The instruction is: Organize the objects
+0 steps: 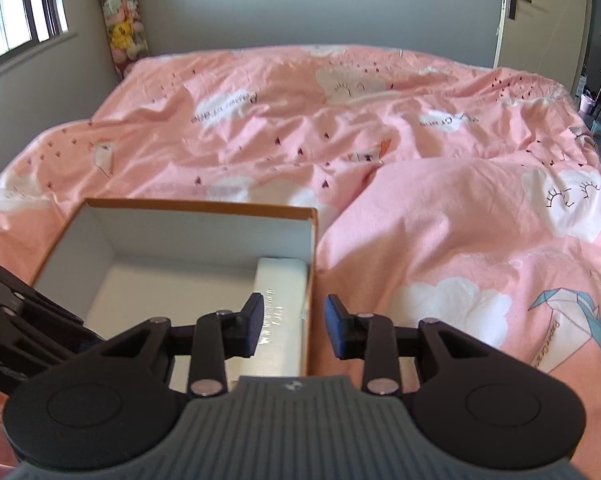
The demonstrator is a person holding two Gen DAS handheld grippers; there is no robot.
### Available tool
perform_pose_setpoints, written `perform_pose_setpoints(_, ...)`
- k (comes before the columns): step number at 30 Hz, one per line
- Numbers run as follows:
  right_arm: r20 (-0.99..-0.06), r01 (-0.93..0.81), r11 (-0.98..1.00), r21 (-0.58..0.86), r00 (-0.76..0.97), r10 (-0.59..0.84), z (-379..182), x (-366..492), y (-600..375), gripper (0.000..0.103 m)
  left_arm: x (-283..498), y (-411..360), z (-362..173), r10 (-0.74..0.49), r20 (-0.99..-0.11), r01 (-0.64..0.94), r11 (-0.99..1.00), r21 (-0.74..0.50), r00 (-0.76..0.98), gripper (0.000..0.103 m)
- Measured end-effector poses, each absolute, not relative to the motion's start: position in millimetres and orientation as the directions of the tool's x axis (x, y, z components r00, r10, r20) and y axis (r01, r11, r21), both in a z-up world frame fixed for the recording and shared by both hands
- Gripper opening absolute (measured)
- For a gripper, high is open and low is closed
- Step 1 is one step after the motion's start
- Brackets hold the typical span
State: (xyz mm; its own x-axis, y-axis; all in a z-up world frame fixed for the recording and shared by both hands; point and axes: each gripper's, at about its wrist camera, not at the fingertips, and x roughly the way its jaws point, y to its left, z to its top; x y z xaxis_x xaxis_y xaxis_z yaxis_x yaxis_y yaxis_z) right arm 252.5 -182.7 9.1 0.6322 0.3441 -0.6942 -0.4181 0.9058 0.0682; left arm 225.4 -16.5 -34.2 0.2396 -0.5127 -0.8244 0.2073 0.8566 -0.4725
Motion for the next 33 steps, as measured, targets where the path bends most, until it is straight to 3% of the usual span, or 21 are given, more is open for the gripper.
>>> perform_pose_setpoints(5, -0.651, -0.423, 0.901, 0.101, 0.656, 0.381, 13.2, 202.5, -179.2, 0.049, 173.2, -3.4, -11.6, -0.477, -0.802, 0.237, 0.878, -0.416, 0.359, 0.04)
perform_pose_setpoints(13, -0.674, -0.355, 0.921, 0.159, 0.643, 0.364, -15.9, 134.1, -183.4, 0.048, 116.9, 2.7, -31.0, -0.48, -0.771, 0.163, 0.875, -0.456, 0.419, 0.04)
perform_pose_setpoints(19, -0.744, -0.294, 0.927, 0.232, 0.56, 0.364, -49.7, 108.6, -189.0, 0.03, 92.0, -4.4, -55.9, -0.437, -0.784, 0.108, 0.893, -0.437, 0.441, 0.04)
perform_pose_setpoints(23, -0.748, -0.273, 0.926, 0.261, 0.549, 0.373, -53.0, 100.6, -190.3, 0.031, 85.3, 0.4, -62.3, -0.369, -0.807, 0.07, 0.921, -0.382, 0.461, 0.04)
perform_pose_setpoints(33, -0.78, -0.278, 0.89, 0.363, 0.432, 0.453, -57.0, 141.8, -161.4, 0.031, 111.2, 31.4, -83.4, -0.444, -0.793, -0.129, 0.835, -0.535, 0.416, 0.04)
